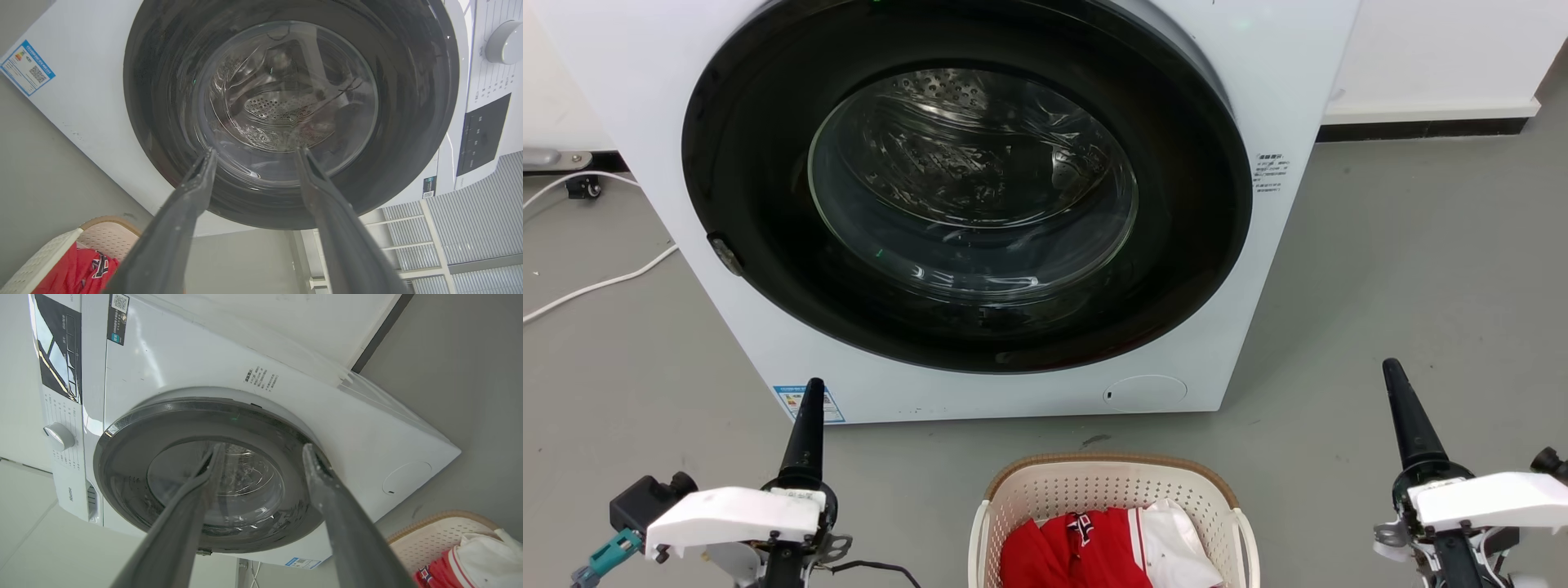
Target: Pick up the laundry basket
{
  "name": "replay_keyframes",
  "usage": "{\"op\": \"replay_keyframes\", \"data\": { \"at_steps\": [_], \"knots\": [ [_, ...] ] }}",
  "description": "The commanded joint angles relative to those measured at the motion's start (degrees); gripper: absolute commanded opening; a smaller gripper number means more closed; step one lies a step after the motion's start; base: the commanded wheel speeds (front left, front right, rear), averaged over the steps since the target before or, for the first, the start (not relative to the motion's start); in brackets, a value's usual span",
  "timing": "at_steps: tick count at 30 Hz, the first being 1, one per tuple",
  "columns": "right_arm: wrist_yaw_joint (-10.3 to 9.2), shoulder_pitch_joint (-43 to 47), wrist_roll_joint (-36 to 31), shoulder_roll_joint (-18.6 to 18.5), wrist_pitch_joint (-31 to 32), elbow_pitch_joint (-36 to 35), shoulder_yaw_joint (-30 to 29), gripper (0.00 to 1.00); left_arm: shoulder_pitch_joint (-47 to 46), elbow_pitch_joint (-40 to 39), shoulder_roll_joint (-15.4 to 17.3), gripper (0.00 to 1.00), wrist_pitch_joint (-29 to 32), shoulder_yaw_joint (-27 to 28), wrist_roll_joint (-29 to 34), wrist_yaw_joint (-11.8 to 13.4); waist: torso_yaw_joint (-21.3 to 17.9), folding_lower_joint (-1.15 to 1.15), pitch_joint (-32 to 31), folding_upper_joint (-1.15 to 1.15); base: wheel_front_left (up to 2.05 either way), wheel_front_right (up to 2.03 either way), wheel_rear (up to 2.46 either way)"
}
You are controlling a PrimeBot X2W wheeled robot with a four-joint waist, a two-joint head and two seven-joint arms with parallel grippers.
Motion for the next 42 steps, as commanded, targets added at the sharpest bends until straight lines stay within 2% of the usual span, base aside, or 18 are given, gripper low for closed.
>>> {"op": "replay_keyframes", "data": {
  "at_steps": [1, 8, 19, 42],
  "knots": [
    [0.01, -0.5, -3.5, -0.2, -0.8, -1.9, 0.5, 1.0, -0.4, -1.7, 0.2, 1.0, -0.7, -0.3, 3.1, 0.5, 0.0, 0.0, 0.0, 0.0, 0.0, 0.0, 0.0],
    [0.01, 0.2, -13.5, -0.2, -2.4, -3.9, 1.6, 1.0, 0.0, -3.4, 0.2, 1.0, -2.3, -0.8, 10.6, 1.3, 0.1, 0.0, 0.1, 0.0, 0.0, 0.0, 0.0],
    [0.01, 1.3, -24.4, -0.2, -4.4, -5.5, 2.9, 1.0, 0.8, -4.9, 0.3, 1.0, -4.4, -2.1, 20.2, 1.9, 0.2, 0.0, 0.1, 0.0, 0.0, 0.0, 0.0],
    [0.01, 3.1, -43.0, -0.3, -8.5, -7.1, 3.4, 1.0, 2.2, -5.0, 0.8, 1.0, -8.5, -4.7, 38.2, 3.4, 0.2, 0.0, 0.2, 0.0, 0.0, 0.0, 0.0]
  ]
}}
